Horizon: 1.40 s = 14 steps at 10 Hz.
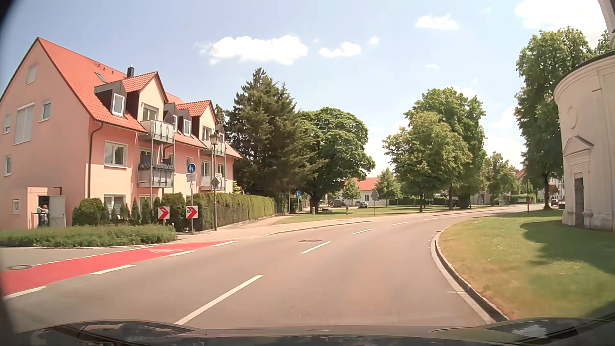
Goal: Follow the waypoints while adhering to traffic rules and regulations
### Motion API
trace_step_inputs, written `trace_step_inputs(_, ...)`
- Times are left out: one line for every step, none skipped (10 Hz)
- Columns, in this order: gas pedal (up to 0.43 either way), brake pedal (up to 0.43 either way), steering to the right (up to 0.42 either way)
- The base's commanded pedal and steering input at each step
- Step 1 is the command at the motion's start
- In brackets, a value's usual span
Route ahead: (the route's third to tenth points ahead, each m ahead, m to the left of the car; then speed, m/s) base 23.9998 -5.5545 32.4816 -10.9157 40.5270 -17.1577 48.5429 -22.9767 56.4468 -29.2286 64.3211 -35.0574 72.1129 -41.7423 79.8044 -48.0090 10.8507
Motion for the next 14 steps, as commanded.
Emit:
trace_step_inputs(0.118,0.012,0.080)
trace_step_inputs(0.118,0.012,0.087)
trace_step_inputs(0.130,0.012,0.092)
trace_step_inputs(0.130,0.012,0.092)
trace_step_inputs(0.130,0.012,0.093)
trace_step_inputs(0.150,0.012,0.093)
trace_step_inputs(0.157,0.012,0.092)
trace_step_inputs(0.169,0.012,0.092)
trace_step_inputs(0.177,0.012,0.092)
trace_step_inputs(0.177,0.012,0.091)
trace_step_inputs(0.177,0.012,0.091)
trace_step_inputs(0.177,0.012,0.091)
trace_step_inputs(0.177,0.012,0.091)
trace_step_inputs(0.177,0.012,0.091)
